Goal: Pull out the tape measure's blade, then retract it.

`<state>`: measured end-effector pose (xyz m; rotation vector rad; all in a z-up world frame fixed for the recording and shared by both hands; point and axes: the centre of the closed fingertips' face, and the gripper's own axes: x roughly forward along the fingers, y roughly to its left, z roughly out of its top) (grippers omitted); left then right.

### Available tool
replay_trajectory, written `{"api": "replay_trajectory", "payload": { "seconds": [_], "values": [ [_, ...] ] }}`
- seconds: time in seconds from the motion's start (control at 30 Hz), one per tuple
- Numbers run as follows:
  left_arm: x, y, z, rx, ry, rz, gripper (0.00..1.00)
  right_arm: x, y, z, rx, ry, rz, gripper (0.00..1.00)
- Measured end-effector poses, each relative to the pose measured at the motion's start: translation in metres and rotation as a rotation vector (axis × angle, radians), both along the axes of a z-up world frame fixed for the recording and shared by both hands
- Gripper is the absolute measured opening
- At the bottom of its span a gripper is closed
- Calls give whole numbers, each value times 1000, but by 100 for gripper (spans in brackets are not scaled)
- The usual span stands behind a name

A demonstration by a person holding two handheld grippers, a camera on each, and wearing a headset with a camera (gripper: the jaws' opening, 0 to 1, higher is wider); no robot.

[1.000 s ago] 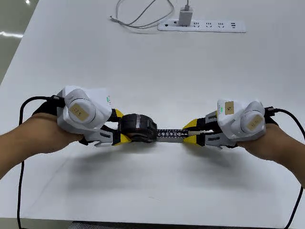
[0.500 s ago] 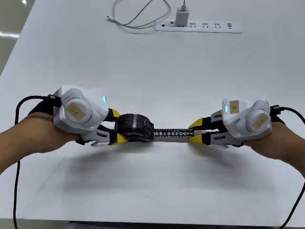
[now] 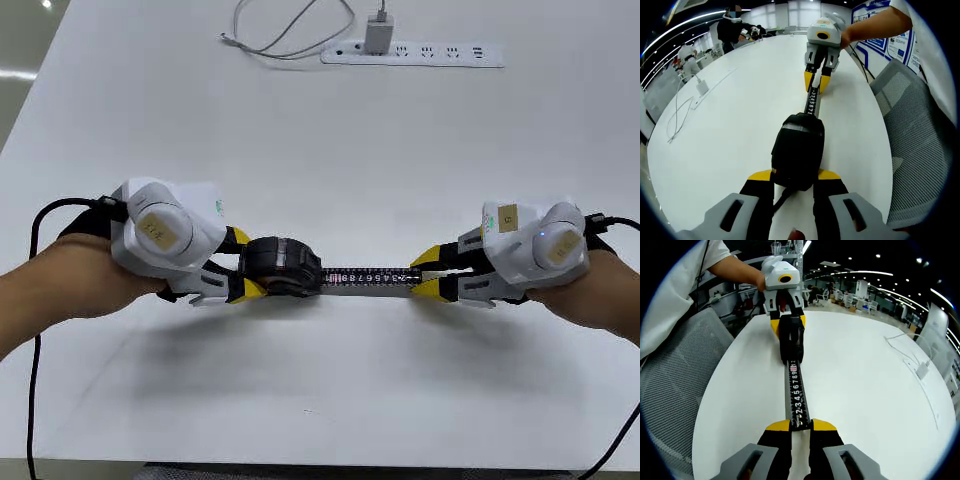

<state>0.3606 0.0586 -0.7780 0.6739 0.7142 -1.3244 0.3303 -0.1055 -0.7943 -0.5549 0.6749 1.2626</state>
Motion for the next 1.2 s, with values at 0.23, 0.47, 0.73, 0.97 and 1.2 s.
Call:
{"api": "replay_trajectory", "payload": {
  "seconds": [0.23,0.47,0.73,0.97,1.2],
  "values": [
    [-1,0,0,1,0,0,24,-2,-11,1,-23,5,-9,8],
    [-1,0,0,2,-1,0,24,-4,-22,1,-43,13,-21,8],
    [-1,0,0,5,0,-3,24,-5,-37,0,-71,17,-24,8],
    [-1,0,0,8,-1,-4,24,-7,-48,0,-85,21,-31,8],
    [-1,0,0,8,-2,-5,24,-8,-60,-2,-109,17,-43,8]
  ]
}}
